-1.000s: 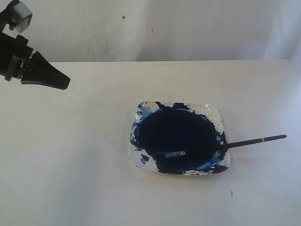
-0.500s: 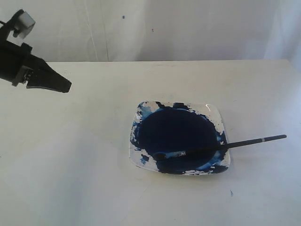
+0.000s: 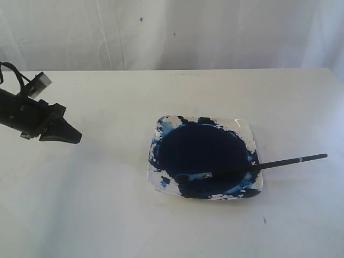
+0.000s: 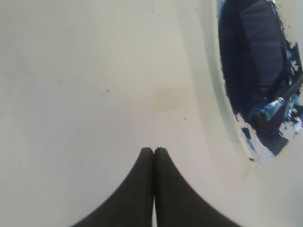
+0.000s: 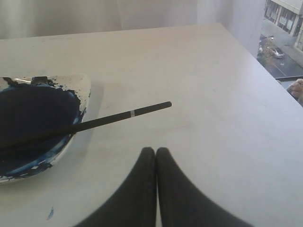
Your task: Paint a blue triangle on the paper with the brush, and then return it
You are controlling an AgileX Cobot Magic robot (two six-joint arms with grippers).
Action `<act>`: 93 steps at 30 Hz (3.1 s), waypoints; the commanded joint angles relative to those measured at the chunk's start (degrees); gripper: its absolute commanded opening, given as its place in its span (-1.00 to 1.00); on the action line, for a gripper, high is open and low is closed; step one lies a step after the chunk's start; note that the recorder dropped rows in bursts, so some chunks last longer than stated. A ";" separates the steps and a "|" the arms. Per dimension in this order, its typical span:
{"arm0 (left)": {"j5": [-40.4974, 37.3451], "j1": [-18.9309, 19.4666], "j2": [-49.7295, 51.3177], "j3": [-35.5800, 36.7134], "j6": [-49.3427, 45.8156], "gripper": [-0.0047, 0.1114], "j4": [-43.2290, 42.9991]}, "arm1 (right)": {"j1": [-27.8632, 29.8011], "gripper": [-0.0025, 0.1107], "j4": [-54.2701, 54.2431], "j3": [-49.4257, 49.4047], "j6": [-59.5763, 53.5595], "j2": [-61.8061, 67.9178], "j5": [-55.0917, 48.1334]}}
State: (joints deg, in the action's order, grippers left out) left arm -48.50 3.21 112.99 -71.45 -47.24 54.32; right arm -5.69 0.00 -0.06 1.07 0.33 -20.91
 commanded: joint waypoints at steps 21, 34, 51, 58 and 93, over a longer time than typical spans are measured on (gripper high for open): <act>9.34 0.04 5.73 -1.22 -2.62 -0.92 6.90 | 0.05 -0.96 0.00 0.06 0.22 -0.33 0.83; 9.53 0.04 8.19 -1.20 -6.77 -0.92 7.77 | 0.05 -0.96 0.00 0.06 0.22 -0.33 0.83; 9.45 0.04 9.33 -1.20 -6.93 -0.92 7.77 | 0.05 -0.96 0.00 0.06 0.22 -0.33 0.83; 9.45 0.04 9.33 -1.20 -6.93 -0.92 7.77 | 0.05 -0.96 0.00 0.06 0.22 -0.33 0.83; 9.80 0.04 9.35 -1.20 -6.93 -0.92 7.77 | 0.05 -0.96 -19.72 0.06 12.73 -0.33 19.45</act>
State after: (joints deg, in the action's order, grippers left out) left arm -38.59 3.21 122.02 -72.63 -53.83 62.15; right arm -5.69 -14.90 -0.06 11.21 0.33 -10.78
